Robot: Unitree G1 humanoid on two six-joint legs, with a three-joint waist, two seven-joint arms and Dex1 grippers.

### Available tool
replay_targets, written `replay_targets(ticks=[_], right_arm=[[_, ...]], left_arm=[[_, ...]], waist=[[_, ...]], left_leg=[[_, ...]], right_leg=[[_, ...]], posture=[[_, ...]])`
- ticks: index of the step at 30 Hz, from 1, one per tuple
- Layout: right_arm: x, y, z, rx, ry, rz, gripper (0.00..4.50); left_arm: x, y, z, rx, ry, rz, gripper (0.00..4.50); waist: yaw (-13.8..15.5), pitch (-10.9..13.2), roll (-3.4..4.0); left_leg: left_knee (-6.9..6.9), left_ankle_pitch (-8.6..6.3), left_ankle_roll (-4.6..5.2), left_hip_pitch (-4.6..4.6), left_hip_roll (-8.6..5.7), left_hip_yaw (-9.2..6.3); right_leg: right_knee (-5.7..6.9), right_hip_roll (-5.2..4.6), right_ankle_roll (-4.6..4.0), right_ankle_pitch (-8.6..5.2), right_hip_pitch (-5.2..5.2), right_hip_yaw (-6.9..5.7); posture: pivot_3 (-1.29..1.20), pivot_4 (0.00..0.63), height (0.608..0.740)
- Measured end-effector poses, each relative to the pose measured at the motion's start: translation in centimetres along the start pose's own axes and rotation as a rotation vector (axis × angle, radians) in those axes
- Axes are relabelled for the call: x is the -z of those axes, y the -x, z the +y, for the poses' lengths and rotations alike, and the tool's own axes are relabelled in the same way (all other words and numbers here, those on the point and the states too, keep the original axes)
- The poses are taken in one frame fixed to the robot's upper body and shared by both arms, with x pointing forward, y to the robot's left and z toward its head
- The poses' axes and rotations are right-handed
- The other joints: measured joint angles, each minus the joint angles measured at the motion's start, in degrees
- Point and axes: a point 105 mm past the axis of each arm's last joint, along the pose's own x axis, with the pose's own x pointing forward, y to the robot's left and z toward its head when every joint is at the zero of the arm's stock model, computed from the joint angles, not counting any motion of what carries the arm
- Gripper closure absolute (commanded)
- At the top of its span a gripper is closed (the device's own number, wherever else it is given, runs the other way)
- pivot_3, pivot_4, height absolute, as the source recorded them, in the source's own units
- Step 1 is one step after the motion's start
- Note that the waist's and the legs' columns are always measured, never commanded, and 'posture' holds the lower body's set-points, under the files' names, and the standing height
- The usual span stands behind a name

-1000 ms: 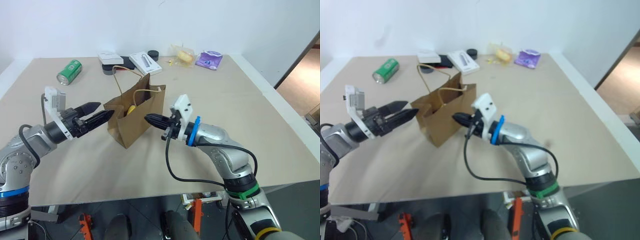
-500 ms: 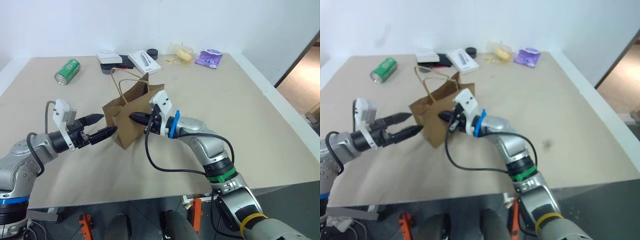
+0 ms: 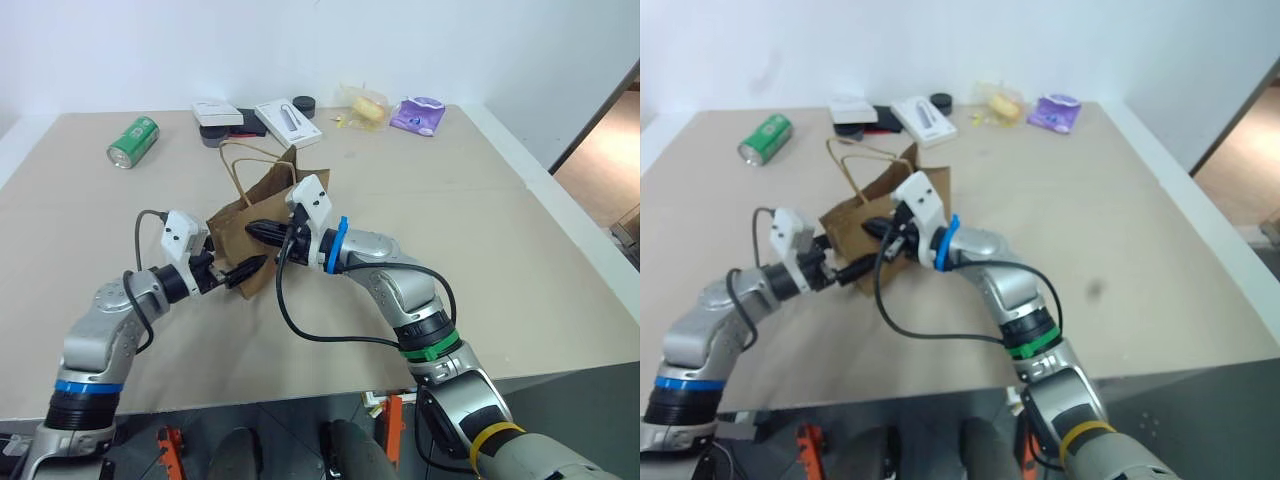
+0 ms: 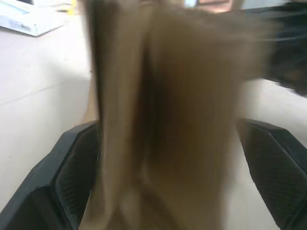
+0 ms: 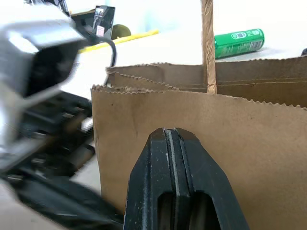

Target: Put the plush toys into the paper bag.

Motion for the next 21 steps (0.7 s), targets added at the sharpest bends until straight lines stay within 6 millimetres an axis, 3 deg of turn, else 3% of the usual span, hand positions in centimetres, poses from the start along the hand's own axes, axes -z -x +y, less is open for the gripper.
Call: replay_targets(ticks=[1, 5, 9, 11, 15, 19, 21], right_arm=[[-0.1, 0.0, 0.0, 0.000, 0.002, -0.002, 4.36], [-0.3, 0.2, -0.1, 0.005, 0.005, 0.000, 4.50], [-0.6, 0.4, -0.1, 0.009, 0.015, -0.006, 4.50], [-0.7, 0.6, -0.1, 0.010, 0.020, -0.006, 4.50], [-1.0, 1.1, 0.0, 0.004, 0.022, -0.012, 4.50], [-3.3, 5.0, -0.5, -0.030, -0.018, -0.070, 4.50], [-5.1, 9.0, -0.8, -0.077, -0.022, -0.077, 3.40]], left_arm=[[-0.1, -0.1, 0.0, -0.003, 0.001, -0.006, 0.00], [-0.3, -0.3, 0.2, -0.009, 0.001, -0.026, 1.19], [-0.2, -0.3, 0.3, -0.011, 0.009, -0.025, 3.40], [-0.3, -0.2, 0.4, -0.012, 0.011, -0.026, 4.27], [-0.3, -0.2, 0.4, -0.003, 0.012, -0.026, 4.43], [-0.6, -0.2, 0.0, 0.047, 0.012, -0.027, 4.43], [-0.9, -0.1, -0.5, 0.106, 0.012, -0.027, 4.50]], waist=[[-0.01, 0.00, 0.00], [-0.01, 0.00, -0.01], [-0.01, -0.01, -0.01], [-0.01, -0.01, -0.01], [0.01, -0.01, -0.02], [0.31, -0.01, -0.02], [0.59, -0.01, -0.01]], left_leg=[[0.00, 0.00, 0.00, 0.00, 0.00, 0.00], [-0.02, 0.00, 0.00, 0.00, 0.01, -0.02], [0.00, 0.00, 0.00, -0.01, 0.00, -0.01], [0.00, 0.00, 0.00, -0.01, 0.00, -0.01], [0.00, 0.00, 0.00, -0.01, 0.00, -0.02], [0.01, 0.00, 0.00, -0.11, -0.08, -0.06], [0.02, -0.01, -0.01, -0.14, -0.17, -0.07]], right_leg=[[0.00, 0.00, 0.00, 0.00, 0.00, 0.00], [0.01, 0.01, 0.00, -0.01, 0.00, -0.01], [0.01, 0.00, 0.01, 0.00, 0.00, 0.00], [0.01, 0.00, 0.02, 0.00, 0.00, -0.01], [0.01, 0.00, 0.02, 0.00, 0.01, -0.01], [0.00, -0.07, 0.10, -0.05, 0.00, -0.02], [-0.04, -0.17, 0.21, -0.12, 0.02, -0.02]], posture=[[0.00, 0.150, 0.740], [0.00, 0.150, 0.740], [0.00, 0.150, 0.740], [0.00, 0.150, 0.740], [0.00, 0.150, 0.740], [0.00, 0.150, 0.740], [0.00, 0.150, 0.740]])
